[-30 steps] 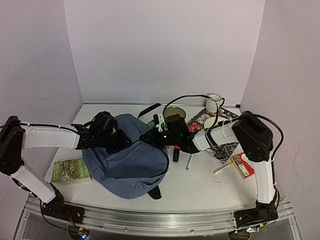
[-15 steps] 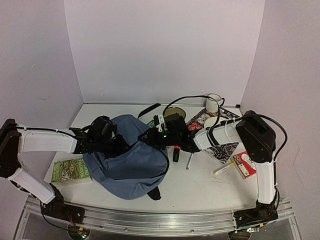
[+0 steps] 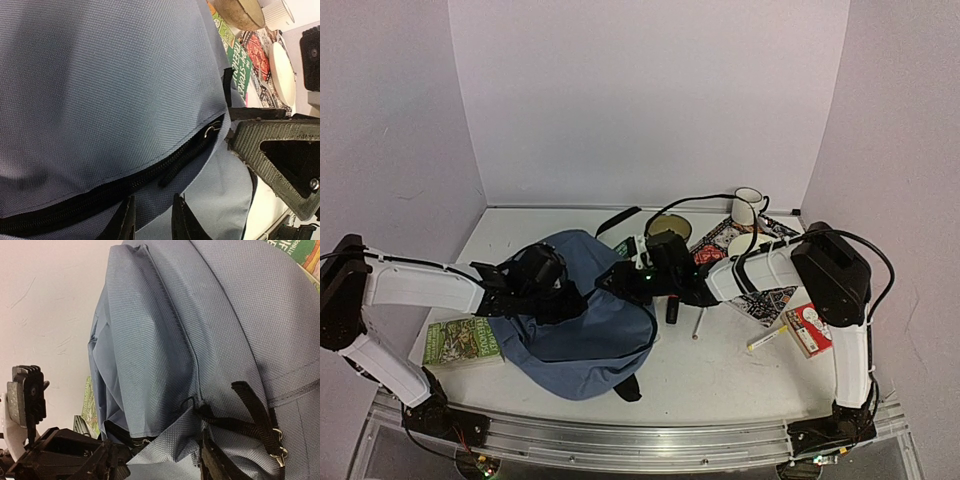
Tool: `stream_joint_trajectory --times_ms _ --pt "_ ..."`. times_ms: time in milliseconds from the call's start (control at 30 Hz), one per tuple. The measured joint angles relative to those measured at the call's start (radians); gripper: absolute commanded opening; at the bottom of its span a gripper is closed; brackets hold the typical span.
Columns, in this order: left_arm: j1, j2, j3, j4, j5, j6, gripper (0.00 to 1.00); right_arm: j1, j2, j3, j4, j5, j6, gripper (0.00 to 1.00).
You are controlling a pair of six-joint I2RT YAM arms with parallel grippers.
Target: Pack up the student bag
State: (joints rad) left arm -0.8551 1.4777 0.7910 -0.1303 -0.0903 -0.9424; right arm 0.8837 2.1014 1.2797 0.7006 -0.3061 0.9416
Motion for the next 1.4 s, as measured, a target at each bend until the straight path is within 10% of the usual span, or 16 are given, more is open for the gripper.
stream_joint_trajectory --times_ms 467,1400 --pt "-0.024 0.016 0.002 0.016 -0.063 0.000 0.29 0.000 0.000 -0.027 0.035 0.004 -0.047 0.00" --pt "0.098 -0.024 -0.018 0.139 0.103 -0.053 0.42 0.000 0.000 -0.083 0.240 -0.051 -0.066 0.00"
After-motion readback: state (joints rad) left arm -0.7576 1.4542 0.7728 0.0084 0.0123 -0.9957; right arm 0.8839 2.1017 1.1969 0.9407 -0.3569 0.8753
